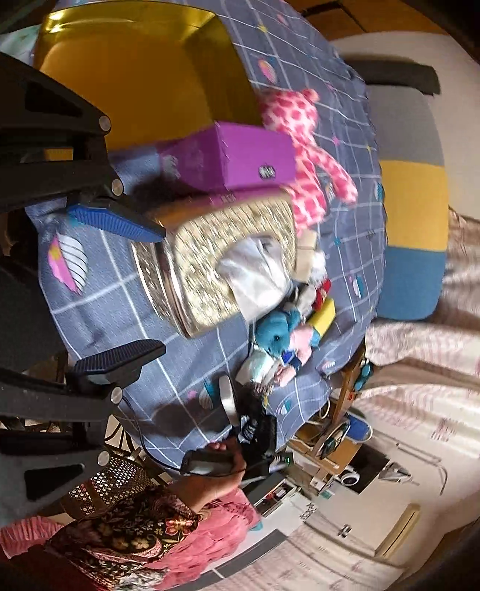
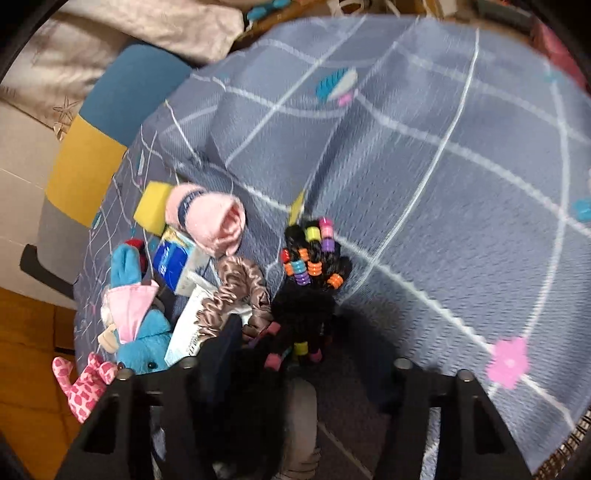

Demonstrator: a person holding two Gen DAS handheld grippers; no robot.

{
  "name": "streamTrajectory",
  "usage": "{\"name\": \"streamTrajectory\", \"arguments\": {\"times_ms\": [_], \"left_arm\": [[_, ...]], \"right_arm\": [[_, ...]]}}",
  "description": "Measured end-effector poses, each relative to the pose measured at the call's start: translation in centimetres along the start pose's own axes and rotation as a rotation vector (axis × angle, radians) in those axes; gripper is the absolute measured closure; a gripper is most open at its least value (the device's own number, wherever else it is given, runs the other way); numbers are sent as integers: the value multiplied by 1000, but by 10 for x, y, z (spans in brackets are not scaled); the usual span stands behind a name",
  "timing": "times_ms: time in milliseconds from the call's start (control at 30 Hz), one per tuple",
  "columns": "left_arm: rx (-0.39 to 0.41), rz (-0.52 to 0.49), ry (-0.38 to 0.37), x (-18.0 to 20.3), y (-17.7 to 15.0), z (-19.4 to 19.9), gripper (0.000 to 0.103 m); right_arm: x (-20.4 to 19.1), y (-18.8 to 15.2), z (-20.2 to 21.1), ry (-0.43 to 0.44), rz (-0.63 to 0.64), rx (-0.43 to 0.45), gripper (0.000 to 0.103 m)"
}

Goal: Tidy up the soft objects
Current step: 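Reach into the pile and grasp the black beaded hair-tie bundle with the right gripper, then grasp the white rectangular block with the left gripper while the right holds the hair bundle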

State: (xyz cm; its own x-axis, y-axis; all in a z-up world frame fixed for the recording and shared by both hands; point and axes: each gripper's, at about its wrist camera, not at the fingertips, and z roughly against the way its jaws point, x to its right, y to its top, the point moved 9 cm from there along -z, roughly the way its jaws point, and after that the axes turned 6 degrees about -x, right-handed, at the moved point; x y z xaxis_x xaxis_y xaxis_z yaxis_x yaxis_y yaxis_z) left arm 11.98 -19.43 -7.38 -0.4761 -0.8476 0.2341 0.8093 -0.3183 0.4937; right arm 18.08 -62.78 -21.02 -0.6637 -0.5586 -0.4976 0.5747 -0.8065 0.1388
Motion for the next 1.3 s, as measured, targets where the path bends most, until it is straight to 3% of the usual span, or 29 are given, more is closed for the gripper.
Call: {"name": "streamTrajectory", "arguments": {"times_ms": [33, 100, 433, 500, 567, 633, 733, 800, 867, 900, 933, 967, 1033, 1300], "left_arm": [[3, -10, -1, 5, 3, -1, 48], [0, -29, -12, 16, 8, -7, 48], [-41, -190, -75, 91, 28, -45, 48], [-64, -234, -85, 112, 31, -59, 47], [-95, -290, -79, 134, 33, -78, 44], [-123, -345, -72, 153, 35, -97, 40], [-126, -422, -23, 175, 40, -123, 39], [-128, -460, 24, 184, 42, -140, 39], [-140, -465, 32, 190, 45, -157, 39], [-151, -462, 26, 191, 45, -163, 39], [-162, -455, 19, 193, 47, -171, 39], [-171, -447, 19, 193, 49, -179, 39], [-182, -448, 23, 195, 52, -190, 39], [-272, -582, 12, 220, 58, -242, 38]], "right_arm": [[1, 0, 0, -1, 13, 0, 53], [-3, 0, 6, 13, 68, -1, 72], [21, 14, 63, -49, 175, 179, 79], [31, 17, 64, -88, 179, 171, 79], [33, 17, 58, -51, 152, 138, 78], [30, 14, 51, -15, 132, 109, 74], [17, 6, 43, -34, 194, 93, 41], [11, 3, 36, -50, 229, 81, 37], [11, 0, 25, -113, 269, 60, 47], [14, -1, 18, -168, 293, 44, 60], [17, -2, 14, -206, 305, 30, 65], [19, -4, 12, -220, 308, 23, 66], [19, -4, 15, -209, 298, 24, 72], [29, 8, 46, -77, 200, 78, 73]]}}
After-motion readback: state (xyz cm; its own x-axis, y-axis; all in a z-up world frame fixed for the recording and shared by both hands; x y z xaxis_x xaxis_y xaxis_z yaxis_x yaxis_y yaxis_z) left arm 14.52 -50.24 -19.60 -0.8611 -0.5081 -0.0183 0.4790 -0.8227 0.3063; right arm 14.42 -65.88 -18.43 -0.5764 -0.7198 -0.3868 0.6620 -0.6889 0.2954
